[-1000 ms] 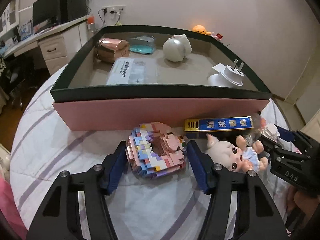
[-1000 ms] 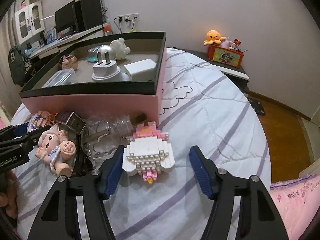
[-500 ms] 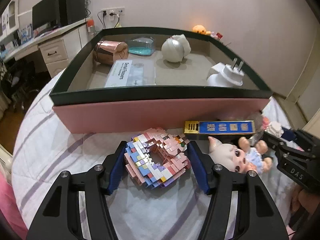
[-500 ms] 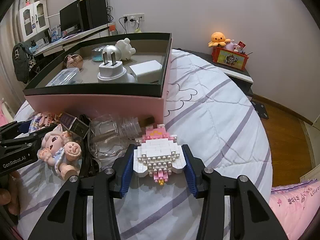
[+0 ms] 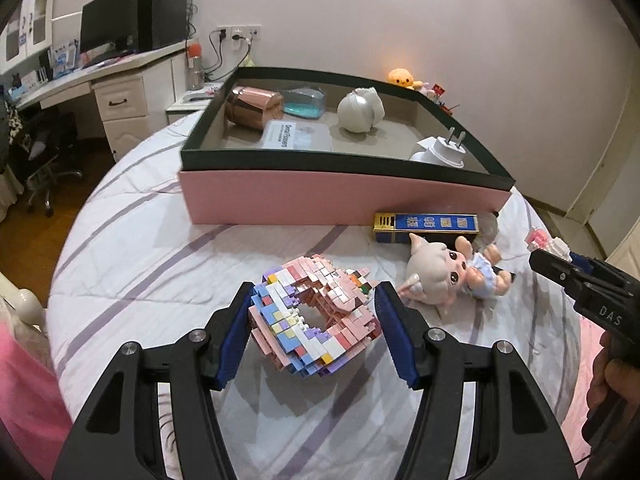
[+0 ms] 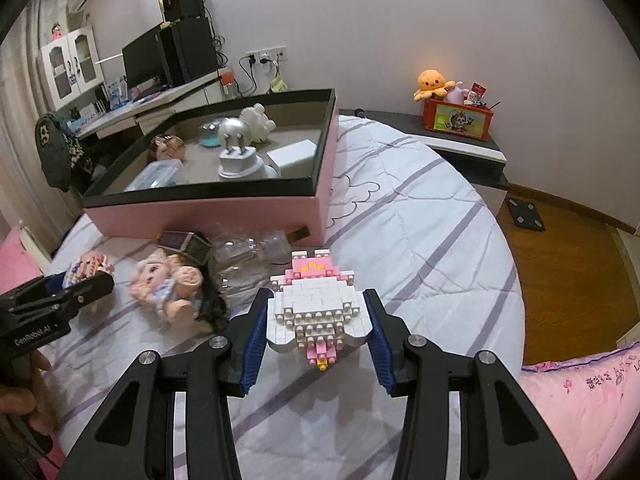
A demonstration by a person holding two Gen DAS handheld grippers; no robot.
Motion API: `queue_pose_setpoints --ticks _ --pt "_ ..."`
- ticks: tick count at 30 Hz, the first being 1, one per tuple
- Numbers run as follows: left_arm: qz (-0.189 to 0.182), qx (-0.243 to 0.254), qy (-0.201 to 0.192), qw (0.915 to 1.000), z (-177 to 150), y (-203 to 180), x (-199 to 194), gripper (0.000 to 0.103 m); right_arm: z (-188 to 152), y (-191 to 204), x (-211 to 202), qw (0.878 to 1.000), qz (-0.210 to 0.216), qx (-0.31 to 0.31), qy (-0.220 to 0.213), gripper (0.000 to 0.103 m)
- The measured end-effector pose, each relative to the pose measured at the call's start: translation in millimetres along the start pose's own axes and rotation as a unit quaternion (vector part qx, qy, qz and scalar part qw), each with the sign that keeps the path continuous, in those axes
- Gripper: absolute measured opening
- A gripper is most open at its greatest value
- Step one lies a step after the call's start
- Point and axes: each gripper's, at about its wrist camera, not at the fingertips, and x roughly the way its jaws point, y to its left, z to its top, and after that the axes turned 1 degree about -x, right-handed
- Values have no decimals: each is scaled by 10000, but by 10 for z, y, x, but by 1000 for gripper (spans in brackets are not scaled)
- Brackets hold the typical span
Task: Organize rigid objects
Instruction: 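Lift both block toys into the box and open both tools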
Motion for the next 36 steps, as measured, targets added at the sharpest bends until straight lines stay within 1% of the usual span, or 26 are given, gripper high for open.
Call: queue_pose_setpoints --ticks 5,10,15,20,23,27,32,36 --pt "36 19 -248 9997 51 27 -236 61 37 148 -202 9997 155 -139 -130 46" --pt "92 121 -684 9975 290 5 -520 61 215 320 -399 9982 351 -296 -387 46" --pt "157 288 -1209 9921 685 -84 -775 61 571 548 -593 9946 460 -526 -767 46" --pt "192 274 -1548 9874 1042 -60 -899 61 981 727 -662 9906 526 -682 -1064 46" --pt "239 225 -1632 9861 1222 -1 -893 61 1184 775 -611 9898 530 -680 -1131 46" --pt "313 208 -1697 9848 1407 55 -813 61 1402 765 -457 9907 532 -597 -1100 46" --pt "310 158 -1648 9857 1591 97 -628 61 1622 722 -203 9926 607 -456 -947 46" --pt "303 129 -1522 9878 1726 83 -432 61 1752 699 -9 9940 633 -382 -802 46"
